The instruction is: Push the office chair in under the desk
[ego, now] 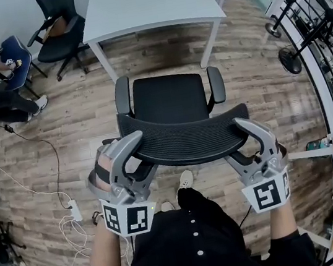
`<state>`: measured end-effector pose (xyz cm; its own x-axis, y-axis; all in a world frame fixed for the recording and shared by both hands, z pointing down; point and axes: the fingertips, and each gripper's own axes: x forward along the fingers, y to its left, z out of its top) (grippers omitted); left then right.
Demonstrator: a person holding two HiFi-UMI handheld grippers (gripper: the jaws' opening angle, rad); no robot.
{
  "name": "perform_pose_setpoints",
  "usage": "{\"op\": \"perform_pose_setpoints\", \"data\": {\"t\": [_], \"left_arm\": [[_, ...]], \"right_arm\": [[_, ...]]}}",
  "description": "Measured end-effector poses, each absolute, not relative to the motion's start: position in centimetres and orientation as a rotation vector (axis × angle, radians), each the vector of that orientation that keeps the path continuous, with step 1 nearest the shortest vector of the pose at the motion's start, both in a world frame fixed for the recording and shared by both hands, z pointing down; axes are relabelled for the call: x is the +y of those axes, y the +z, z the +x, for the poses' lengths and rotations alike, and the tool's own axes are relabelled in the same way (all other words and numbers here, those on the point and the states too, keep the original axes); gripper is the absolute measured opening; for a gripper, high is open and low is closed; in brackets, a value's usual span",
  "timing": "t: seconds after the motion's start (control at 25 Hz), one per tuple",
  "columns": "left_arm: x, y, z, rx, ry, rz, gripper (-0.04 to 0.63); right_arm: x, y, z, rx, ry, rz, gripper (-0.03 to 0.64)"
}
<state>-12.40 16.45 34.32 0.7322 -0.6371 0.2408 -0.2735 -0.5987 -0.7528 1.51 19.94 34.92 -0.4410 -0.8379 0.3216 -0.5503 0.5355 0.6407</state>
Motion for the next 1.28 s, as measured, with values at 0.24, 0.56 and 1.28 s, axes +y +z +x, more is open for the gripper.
{"op": "perform_pose_setpoints", "data": {"t": [0.24, 0.56, 1.28], "left_arm": [[15.7, 34.3, -11.5, 0.691, -0.637, -2.223, 0.282], [13.4, 35.0, -10.4, 0.706, -0.703, -2.217, 0.284], [6.9, 35.2, -6.9, 0.768, -0.743, -2.229, 0.282]], "right_arm": [[19.1, 35.0, 2.3, -2.170, -0.586, 1.103, 0.302], [16.7, 35.4, 3.3, -2.187, -0.625, 1.092, 0.302], [9.5, 35.5, 6.7, -2.215, -0.648, 1.045, 0.302]]}}
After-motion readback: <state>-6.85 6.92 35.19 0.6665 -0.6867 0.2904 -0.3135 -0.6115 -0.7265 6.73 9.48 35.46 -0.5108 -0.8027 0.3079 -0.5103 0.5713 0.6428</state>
